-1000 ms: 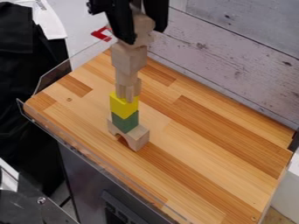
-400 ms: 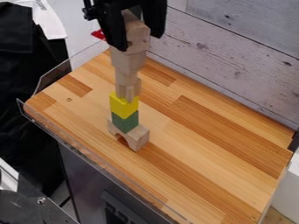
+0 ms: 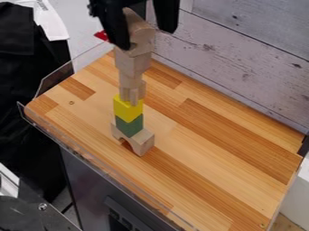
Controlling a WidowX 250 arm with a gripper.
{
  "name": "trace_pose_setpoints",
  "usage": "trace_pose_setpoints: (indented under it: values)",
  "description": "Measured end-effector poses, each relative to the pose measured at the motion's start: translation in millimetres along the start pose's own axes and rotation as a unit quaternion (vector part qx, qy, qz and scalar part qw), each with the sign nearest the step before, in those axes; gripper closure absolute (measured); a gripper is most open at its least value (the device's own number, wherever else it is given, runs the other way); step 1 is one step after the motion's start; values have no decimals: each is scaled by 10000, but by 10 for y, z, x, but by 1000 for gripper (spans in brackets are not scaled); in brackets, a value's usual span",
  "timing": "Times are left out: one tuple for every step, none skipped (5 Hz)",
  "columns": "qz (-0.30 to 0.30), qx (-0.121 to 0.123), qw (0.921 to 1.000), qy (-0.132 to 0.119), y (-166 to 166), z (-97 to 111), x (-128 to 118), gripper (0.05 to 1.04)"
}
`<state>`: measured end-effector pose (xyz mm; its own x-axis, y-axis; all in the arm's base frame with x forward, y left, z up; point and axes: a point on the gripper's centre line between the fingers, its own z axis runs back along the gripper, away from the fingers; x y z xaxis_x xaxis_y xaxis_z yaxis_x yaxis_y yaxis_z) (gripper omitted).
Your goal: Put the arch on top of the tower
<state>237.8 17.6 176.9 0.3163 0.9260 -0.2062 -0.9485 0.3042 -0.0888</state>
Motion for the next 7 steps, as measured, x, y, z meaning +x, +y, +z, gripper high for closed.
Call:
trace_pose_setpoints:
  values:
    - [-208, -138, 9996, -126, -141, 257, 43, 85]
    - [-457, 68, 9971, -600, -279, 595, 149, 85]
    - [-983, 770, 9903, -606, -396, 646, 166, 85]
    - [-1639, 1068, 9786, -645, -420, 547, 145, 85]
    - [-2512, 1266, 9588, -393, -404, 303, 56, 85]
    - [-3178, 1081, 9419, -84, -326, 209, -89, 85]
    - [-3421, 708, 9369, 130, -208, 244, -190, 85]
